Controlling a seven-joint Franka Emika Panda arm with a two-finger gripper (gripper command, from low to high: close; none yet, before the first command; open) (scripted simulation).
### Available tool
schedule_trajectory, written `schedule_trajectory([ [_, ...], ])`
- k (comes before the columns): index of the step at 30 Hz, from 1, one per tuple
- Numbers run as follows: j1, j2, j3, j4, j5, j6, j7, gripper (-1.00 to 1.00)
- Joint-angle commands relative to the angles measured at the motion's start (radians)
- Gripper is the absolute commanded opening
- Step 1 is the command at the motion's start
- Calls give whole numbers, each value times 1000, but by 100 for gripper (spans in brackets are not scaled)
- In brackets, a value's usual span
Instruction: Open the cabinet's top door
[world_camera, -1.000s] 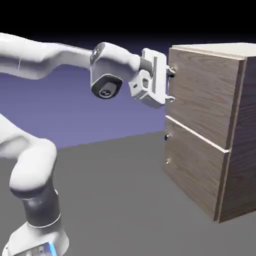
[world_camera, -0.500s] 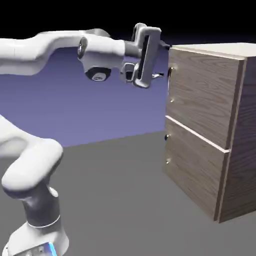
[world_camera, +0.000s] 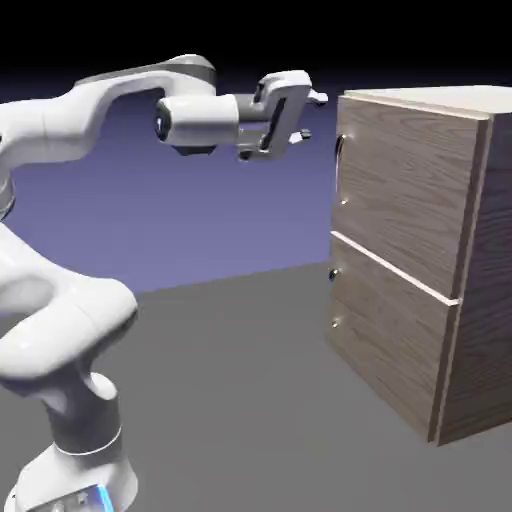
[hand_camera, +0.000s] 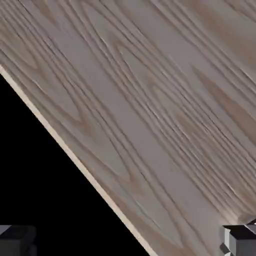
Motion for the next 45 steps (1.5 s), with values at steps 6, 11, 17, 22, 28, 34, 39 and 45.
schedule_trajectory([
  [6,-103,-53,121,65,261,2,126,0],
  [11,-189,-98,222,119,479,4,230,0],
  [17,-272,-141,320,171,691,6,333,0],
  [22,-437,-120,387,308,692,-9,339,0],
  [28,-308,-86,324,163,692,-118,282,-100],
  [34,-92,15,196,-32,692,-256,132,-100],
  [39,89,123,61,-140,692,-317,-25,-100],
  [45,307,128,-132,-304,544,-426,-8,-100],
])
